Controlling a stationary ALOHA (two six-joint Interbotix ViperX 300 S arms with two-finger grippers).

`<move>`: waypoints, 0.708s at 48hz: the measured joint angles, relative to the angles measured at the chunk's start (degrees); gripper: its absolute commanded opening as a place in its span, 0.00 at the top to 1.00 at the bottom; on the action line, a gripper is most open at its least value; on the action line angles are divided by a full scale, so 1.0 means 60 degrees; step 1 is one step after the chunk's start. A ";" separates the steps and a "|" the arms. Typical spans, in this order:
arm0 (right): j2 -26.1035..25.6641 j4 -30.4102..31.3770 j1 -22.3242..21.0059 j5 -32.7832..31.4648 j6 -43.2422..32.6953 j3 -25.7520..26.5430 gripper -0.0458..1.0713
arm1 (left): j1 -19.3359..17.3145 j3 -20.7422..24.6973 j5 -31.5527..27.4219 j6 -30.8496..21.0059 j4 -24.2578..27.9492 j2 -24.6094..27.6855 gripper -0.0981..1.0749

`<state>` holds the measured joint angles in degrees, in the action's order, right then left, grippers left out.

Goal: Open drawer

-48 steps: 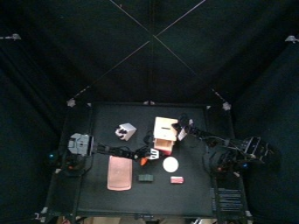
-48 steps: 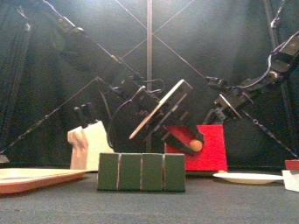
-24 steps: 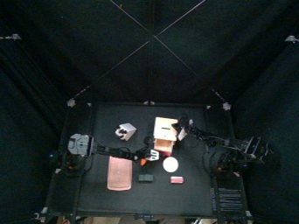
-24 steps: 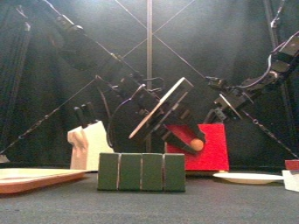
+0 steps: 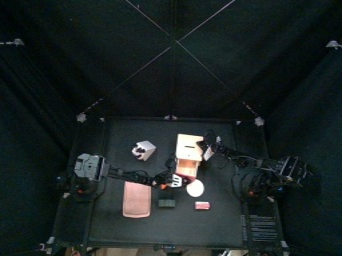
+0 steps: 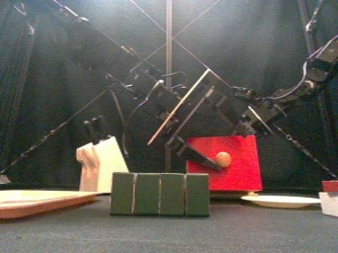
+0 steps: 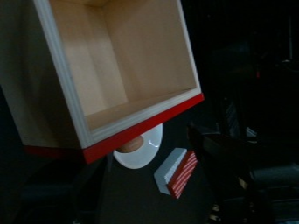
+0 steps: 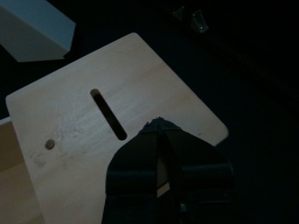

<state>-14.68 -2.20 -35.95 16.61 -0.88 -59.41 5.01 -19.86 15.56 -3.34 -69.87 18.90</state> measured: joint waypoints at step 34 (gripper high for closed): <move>-0.0044 -0.0015 0.0000 -0.0117 -0.0015 0.0029 0.95 | 0.0117 -0.0542 0.0322 0.0015 0.0703 -0.0981 0.09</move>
<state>-14.94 -2.29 -35.95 15.91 -0.97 -59.24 5.71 -23.12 17.49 -3.25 -65.65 13.01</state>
